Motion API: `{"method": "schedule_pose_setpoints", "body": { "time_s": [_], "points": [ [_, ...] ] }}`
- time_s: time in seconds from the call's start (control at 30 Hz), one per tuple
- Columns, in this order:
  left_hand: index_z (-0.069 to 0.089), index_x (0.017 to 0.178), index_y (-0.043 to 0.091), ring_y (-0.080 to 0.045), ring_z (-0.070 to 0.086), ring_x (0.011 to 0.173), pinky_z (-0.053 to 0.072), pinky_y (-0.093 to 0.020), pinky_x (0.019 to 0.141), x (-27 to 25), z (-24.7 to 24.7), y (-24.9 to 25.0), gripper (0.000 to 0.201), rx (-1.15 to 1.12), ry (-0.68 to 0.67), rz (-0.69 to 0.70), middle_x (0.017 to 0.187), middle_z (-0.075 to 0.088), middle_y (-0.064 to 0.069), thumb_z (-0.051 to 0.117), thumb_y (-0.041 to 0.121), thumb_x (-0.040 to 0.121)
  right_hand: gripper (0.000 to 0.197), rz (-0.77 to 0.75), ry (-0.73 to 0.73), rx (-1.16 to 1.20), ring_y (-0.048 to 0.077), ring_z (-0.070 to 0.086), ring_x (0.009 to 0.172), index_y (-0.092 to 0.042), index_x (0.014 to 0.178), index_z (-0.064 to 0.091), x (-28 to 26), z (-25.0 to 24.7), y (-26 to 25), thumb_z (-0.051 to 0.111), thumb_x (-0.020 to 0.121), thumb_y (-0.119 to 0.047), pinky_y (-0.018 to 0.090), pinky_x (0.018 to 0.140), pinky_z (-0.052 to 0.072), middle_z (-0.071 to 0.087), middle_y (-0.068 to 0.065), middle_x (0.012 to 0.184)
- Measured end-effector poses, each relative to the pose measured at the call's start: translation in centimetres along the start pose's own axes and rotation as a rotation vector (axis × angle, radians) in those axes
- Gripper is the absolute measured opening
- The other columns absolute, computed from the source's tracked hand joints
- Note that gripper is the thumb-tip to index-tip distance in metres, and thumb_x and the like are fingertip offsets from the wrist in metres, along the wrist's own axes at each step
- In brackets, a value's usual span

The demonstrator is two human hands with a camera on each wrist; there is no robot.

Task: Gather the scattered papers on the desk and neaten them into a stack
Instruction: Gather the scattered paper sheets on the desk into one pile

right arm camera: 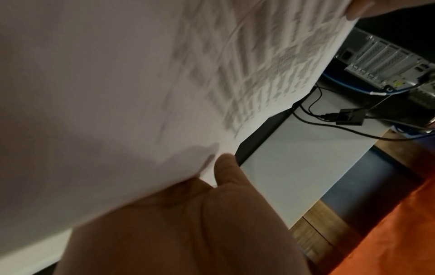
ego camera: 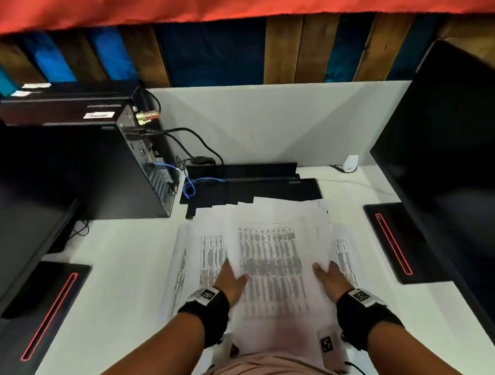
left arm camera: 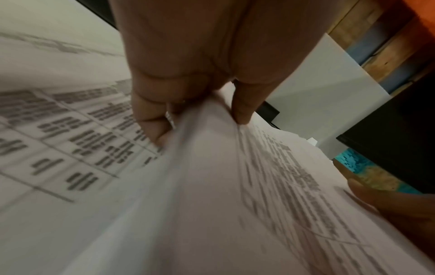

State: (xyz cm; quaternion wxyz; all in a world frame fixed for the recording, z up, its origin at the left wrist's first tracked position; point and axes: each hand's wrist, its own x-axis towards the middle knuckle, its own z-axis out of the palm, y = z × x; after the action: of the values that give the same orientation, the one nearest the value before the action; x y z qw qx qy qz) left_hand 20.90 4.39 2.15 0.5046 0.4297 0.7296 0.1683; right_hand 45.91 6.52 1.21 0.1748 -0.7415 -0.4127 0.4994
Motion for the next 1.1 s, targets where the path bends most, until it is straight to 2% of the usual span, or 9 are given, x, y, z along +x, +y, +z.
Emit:
{"method": "schedule_pose_setpoints", "body": {
  "time_s": [0.23, 0.3, 0.4, 0.5, 0.57, 0.67, 0.8, 0.9, 1.1],
  "points": [
    [0.003, 0.153, 0.012, -0.036, 0.040, 0.134, 0.032, -0.042, 0.113, 1.4, 0.8, -0.7, 0.073, 0.282, -0.040, 0.020, 0.151, 0.029, -0.022, 0.042, 0.038, 0.096, 0.057, -0.028, 0.021, -0.016, 0.035, 0.049, 0.126, 0.000, 0.143, 0.027, -0.1, 1.0, -0.3, 0.049, 0.098, -0.029, 0.037, 0.103, 0.039, 0.049, 0.021, 0.138],
    [0.020, 0.149, 0.005, -0.038, 0.045, 0.130, 0.036, -0.044, 0.110, 1.4, 0.6, -0.5, 0.069, 0.307, -0.060, 0.022, 0.146, 0.037, -0.024, 0.040, 0.044, 0.095, 0.057, -0.044, 0.046, -0.096, 0.036, 0.052, 0.123, -0.001, 0.143, 0.027, -0.3, 1.2, -0.4, 0.054, 0.095, -0.017, 0.034, 0.099, 0.042, 0.051, 0.021, 0.136],
    [0.051, 0.129, 0.012, -0.036, 0.054, 0.119, 0.044, -0.042, 0.102, 1.9, -2.5, -1.1, 0.057, 0.334, 0.233, -0.013, 0.131, 0.057, -0.018, 0.045, 0.052, 0.089, 0.050, -0.041, 0.085, -0.136, 0.033, 0.058, 0.114, -0.002, 0.134, 0.043, -0.1, 0.1, 0.1, 0.062, 0.087, -0.003, 0.034, 0.095, 0.045, 0.059, 0.021, 0.127],
    [0.040, 0.136, 0.017, -0.036, 0.041, 0.128, 0.038, -0.048, 0.103, 1.4, -6.9, -3.8, 0.073, 0.332, 0.470, -0.231, 0.140, 0.045, -0.014, 0.056, 0.058, 0.077, 0.053, -0.007, 0.081, -0.107, 0.029, 0.058, 0.110, -0.002, 0.131, 0.049, 0.2, -0.8, 1.3, 0.067, 0.082, 0.003, 0.035, 0.099, 0.043, 0.061, 0.019, 0.126],
    [0.027, 0.145, 0.014, -0.038, 0.033, 0.134, 0.033, -0.049, 0.108, 1.3, -8.3, -5.6, 0.095, 0.289, 0.459, -0.317, 0.147, 0.036, -0.015, 0.065, 0.060, 0.071, 0.059, 0.016, 0.078, -0.064, 0.030, 0.057, 0.116, -0.003, 0.137, 0.047, 0.3, -0.9, 2.0, 0.067, 0.081, 0.004, 0.039, 0.106, 0.042, 0.059, 0.016, 0.130],
    [0.021, 0.149, 0.010, -0.035, 0.037, 0.135, 0.034, -0.042, 0.110, 1.4, -8.3, -6.3, 0.106, 0.089, 0.402, -0.234, 0.149, 0.034, -0.016, 0.075, 0.053, 0.068, 0.060, 0.036, 0.080, 0.036, 0.031, 0.058, 0.117, -0.005, 0.136, 0.047, 1.5, -0.6, 3.2, 0.063, 0.081, 0.010, 0.045, 0.108, 0.041, 0.060, 0.016, 0.131],
    [0.063, 0.113, 0.005, -0.027, 0.064, 0.096, 0.050, -0.031, 0.085, 1.2, -7.6, -5.0, 0.055, -0.041, 0.292, -0.121, 0.112, 0.069, -0.015, 0.079, 0.038, 0.072, 0.051, 0.058, 0.096, 0.030, 0.031, 0.060, 0.107, -0.003, 0.130, 0.052, 1.5, -0.5, 3.0, 0.060, 0.082, 0.013, 0.038, 0.103, 0.044, 0.065, 0.018, 0.118],
    [0.066, 0.095, 0.007, -0.027, 0.066, 0.090, 0.051, -0.030, 0.078, 0.3, -7.9, -3.6, 0.033, -0.002, 0.295, -0.054, 0.098, 0.072, -0.012, 0.080, 0.027, 0.072, 0.051, 0.046, 0.102, 0.040, 0.032, 0.061, 0.105, -0.003, 0.129, 0.053, 1.3, -0.6, 2.8, 0.059, 0.082, 0.014, 0.038, 0.101, 0.045, 0.066, 0.019, 0.117],
    [0.067, 0.086, 0.002, -0.029, 0.069, 0.080, 0.057, -0.038, 0.074, -3.2, -10.6, 0.2, 0.023, -0.017, 0.403, 0.058, 0.085, 0.073, -0.013, 0.080, 0.015, 0.071, 0.049, 0.047, 0.108, 0.013, 0.030, 0.063, 0.103, -0.002, 0.127, 0.054, 1.6, -0.1, 2.6, 0.063, 0.080, 0.009, 0.030, 0.093, 0.046, 0.066, 0.018, 0.117]
  ]
}}
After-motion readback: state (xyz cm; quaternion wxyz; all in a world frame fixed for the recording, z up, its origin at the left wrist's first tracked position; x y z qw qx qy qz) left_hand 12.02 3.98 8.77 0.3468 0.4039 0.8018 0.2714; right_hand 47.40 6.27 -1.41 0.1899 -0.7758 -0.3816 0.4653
